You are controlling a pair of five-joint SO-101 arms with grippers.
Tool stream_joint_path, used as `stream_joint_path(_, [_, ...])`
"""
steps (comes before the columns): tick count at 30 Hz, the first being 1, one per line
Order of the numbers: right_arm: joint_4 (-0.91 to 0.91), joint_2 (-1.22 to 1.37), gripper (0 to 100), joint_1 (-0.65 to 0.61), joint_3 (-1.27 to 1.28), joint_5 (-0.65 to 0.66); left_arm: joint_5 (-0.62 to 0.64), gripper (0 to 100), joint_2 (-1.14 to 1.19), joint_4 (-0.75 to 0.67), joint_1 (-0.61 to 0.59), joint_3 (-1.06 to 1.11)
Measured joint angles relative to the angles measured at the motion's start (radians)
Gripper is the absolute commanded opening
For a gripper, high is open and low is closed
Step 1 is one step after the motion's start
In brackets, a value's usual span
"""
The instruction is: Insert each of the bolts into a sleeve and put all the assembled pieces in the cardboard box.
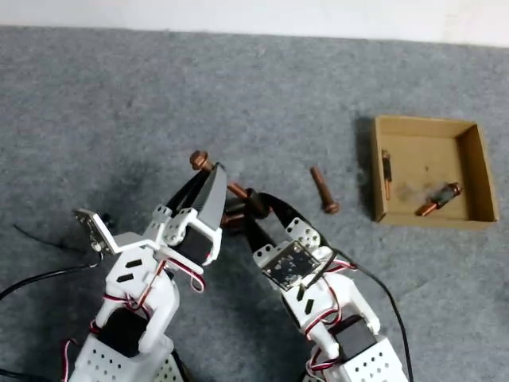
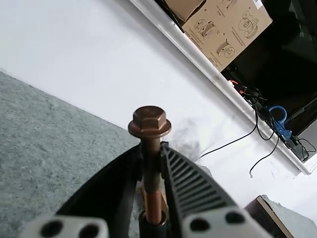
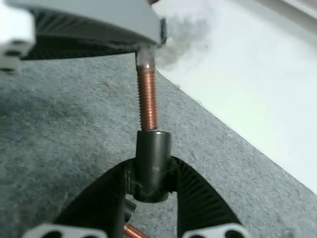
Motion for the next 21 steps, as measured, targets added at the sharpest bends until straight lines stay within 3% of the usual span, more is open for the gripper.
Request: stream_joint_path(21, [0.026, 0.002, 0.5, 0.000, 0.000, -0.063, 0.005, 0, -0.002, 0.002, 0.000, 0.040])
